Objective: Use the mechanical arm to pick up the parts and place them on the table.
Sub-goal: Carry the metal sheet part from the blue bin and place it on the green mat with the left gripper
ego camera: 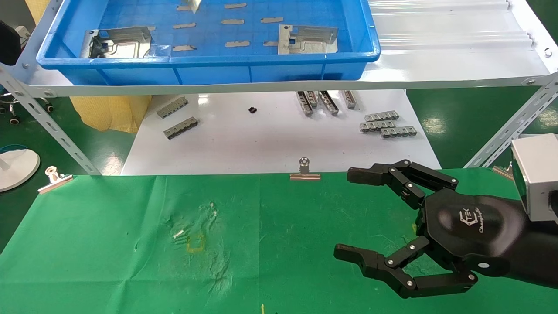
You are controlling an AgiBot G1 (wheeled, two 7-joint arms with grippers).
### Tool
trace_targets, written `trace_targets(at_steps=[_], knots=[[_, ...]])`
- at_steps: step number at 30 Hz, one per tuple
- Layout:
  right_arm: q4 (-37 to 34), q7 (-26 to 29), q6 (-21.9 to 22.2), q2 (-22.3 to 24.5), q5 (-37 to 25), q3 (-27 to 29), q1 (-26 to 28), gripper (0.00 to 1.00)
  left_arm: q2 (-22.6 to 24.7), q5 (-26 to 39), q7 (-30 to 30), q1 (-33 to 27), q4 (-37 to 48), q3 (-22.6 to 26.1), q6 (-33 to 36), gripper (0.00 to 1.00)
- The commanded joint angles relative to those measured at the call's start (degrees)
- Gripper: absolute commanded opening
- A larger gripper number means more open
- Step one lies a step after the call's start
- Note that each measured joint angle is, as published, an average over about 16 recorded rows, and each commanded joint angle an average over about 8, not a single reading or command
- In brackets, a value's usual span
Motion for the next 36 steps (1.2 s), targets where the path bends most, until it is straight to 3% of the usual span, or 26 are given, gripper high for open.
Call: trace_targets(at_steps=[1,6,15,19,25,31,36], knots=[[0.0,0.0,0.0,0.0,0.0,0.0,0.0,1.0,-2.5,-1.6,3.4,0.4,-1.4,-0.9,7.5,0.0],[0.0,0.0,0.0,0.0,0.0,0.0,0.0,1.0,-8.0,-4.1,11.4,3.2,-5.0,-0.7,15.9,0.0],[0.0,0.0,0.0,0.0,0.0,0.0,0.0,1.0,-18.5,-11.2,20.0,15.2,-21.9,6.0,16.5,0.0],[0.0,0.0,0.0,0.0,0.0,0.0,0.0,1.0,-21.1,-14.2,25.6,21.2,-27.3,9.8,16.0,0.0],[0.0,0.0,0.0,0.0,0.0,0.0,0.0,1.0,-19.4,-15.5,36.3,25.4,-23.6,13.0,14.9,0.0],[0.0,0.0,0.0,0.0,0.0,0.0,0.0,1.0,-14.3,-11.4,46.3,26.2,-15.1,16.2,14.1,0.0],[0.0,0.0,0.0,0.0,0.0,0.0,0.0,1.0,-9.8,-8.0,50.7,25.5,-7.8,18.4,11.9,0.0]])
